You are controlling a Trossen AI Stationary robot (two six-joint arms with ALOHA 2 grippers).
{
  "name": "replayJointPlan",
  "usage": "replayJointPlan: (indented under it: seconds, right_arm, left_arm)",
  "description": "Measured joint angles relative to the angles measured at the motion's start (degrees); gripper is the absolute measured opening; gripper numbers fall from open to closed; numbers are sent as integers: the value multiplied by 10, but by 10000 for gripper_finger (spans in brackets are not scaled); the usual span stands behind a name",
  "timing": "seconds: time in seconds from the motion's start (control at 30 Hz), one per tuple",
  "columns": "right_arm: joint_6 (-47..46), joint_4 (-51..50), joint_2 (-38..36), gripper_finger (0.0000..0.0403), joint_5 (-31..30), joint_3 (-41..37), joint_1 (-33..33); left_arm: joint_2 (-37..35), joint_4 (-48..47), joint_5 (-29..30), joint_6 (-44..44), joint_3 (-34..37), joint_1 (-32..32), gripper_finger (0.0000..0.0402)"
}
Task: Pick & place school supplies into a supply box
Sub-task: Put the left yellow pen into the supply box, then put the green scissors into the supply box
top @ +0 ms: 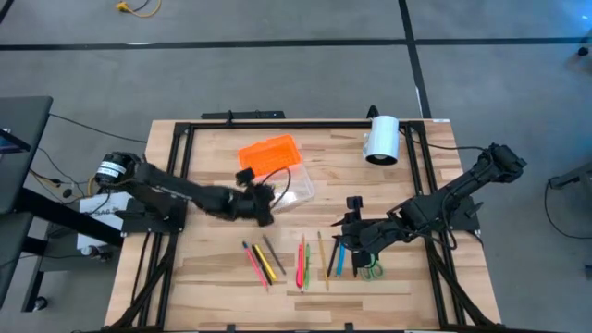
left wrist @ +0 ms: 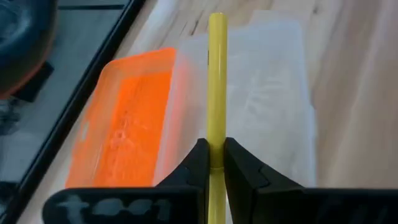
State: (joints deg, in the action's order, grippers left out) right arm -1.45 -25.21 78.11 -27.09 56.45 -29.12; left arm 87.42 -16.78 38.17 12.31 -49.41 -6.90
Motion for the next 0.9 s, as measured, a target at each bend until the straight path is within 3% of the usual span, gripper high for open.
replayJointPlan:
  seconds: [0.2, 0.4, 0.7, 0.9]
  right_arm:
    - [-3, 0, 0, 134, 0, 0, -1]
    - [-22, -14, 0, 134, 0, 0, -1]
    - [-60, -19, 0, 134, 0, 0, -1]
    - [-207, -53, 0, 134, -28, -21, -20]
  left_arm:
    - [0, 24, -103, -31, 0, 87, 11]
    - [0, 22, -168, -44, 0, 108, 44]
    - [0, 21, -151, -60, 0, 104, 134]
    - [0, 21, -181, -75, 0, 68, 157]
